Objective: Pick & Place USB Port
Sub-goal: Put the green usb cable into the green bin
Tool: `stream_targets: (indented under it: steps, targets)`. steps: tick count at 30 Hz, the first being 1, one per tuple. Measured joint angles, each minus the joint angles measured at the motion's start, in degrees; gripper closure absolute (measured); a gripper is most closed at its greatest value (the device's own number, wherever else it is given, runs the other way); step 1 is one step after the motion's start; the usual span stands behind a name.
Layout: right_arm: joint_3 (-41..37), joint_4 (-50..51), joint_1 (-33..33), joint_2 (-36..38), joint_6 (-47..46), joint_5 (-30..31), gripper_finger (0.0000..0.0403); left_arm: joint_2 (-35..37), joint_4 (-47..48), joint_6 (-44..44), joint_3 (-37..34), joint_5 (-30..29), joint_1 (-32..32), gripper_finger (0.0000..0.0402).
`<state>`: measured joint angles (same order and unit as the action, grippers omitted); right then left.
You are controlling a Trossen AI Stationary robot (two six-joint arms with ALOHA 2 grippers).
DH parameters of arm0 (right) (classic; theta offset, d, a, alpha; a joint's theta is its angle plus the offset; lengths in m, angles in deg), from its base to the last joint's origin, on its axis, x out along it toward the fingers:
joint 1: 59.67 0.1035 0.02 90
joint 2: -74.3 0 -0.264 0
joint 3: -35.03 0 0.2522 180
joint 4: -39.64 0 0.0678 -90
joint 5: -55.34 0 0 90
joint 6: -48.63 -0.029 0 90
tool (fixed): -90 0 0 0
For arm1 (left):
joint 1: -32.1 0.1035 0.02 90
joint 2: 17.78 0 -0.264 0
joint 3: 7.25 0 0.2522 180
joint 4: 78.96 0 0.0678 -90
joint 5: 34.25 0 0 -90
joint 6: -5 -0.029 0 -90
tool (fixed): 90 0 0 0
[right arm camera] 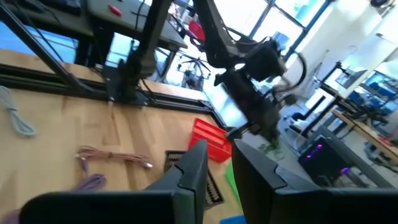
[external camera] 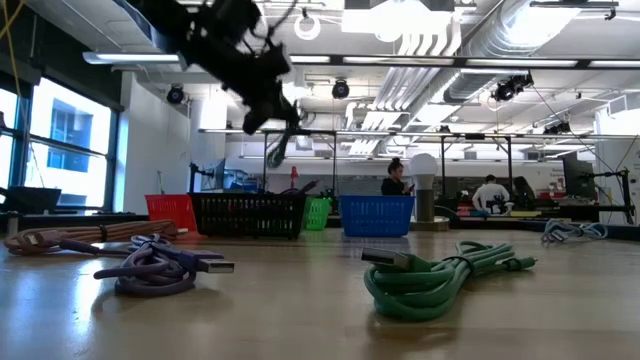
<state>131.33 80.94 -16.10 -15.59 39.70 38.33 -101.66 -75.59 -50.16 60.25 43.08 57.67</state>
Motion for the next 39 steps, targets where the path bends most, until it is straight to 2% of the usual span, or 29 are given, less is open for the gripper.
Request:
stream_targets:
  steps: [5,10,14,21,25,30,34,39]
  targets:
    - [0.0,1.0,-1.18,0.0,-0.08,-0.23,0.0337,-5.74,-0.68,1.01,0.0,2.55,1.99,0.0398]
    - [0.0,2.16,-1.71,0.0,-0.1,-0.28,0.0337,-8.02,0.43,3.24,0.02,3.44,2.19,0.0397]
    - [0.0,3.15,-1.95,0.0,-0.53,-0.31,0.0337,-8.15,2.16,4.63,0.0,4.4,2.19,0.0397]
    - [0.0,7.03,-2.0,0.0,-4.9,-0.6,0.0337,-8.12,-1.02,4.9,0.07,1.96,2.19,0.0396]
    - [0.0,9.05,-2.0,0.0,-7.75,-0.87,0.0337,-8.15,-0.17,12.35,0.04,2.03,2.19,0.0396]
    - [0.0,10.02,-1.97,0.0,-9.04,-1.07,0.0337,-8.15,-0.11,17.12,0.04,1.98,2.19,0.0396]
    - [0.0,10.02,-1.97,-0.02,-9.06,-2.03,0.0337,-8.15,-0.17,17.12,0.04,5.67,2.2,0.0396]
    - [0.0,10.02,-1.97,-0.02,-9.06,-2.44,0.0337,-8.15,-0.15,18.55,0.04,5.7,2.19,0.0395]
